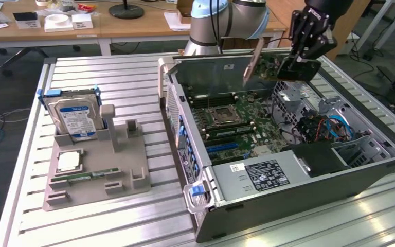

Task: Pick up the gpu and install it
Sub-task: 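Insert the gpu into the slot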

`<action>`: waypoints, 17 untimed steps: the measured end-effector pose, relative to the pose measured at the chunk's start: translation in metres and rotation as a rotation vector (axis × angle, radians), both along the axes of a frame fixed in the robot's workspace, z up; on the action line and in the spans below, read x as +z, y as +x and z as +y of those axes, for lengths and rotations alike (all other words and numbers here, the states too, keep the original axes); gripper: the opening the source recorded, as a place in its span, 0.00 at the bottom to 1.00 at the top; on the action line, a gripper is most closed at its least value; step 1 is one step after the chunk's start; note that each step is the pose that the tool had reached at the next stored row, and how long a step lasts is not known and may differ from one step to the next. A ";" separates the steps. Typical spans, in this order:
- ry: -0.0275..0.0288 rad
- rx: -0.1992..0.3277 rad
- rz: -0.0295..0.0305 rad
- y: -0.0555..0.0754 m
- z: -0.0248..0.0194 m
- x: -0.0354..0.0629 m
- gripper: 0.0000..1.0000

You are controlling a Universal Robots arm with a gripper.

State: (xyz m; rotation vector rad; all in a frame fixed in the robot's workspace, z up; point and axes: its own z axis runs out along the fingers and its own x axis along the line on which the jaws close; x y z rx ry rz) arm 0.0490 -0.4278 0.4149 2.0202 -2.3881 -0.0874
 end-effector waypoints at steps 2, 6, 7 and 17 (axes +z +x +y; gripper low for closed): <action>0.0000 0.028 -0.0002 0.000 0.0000 0.0000 0.27; -0.0001 0.048 -0.0001 0.000 0.0000 0.0000 0.27; -0.0001 0.048 -0.0001 0.000 0.0000 0.0000 0.27; -0.0012 0.057 -0.0472 -0.003 0.0000 -0.0030 0.27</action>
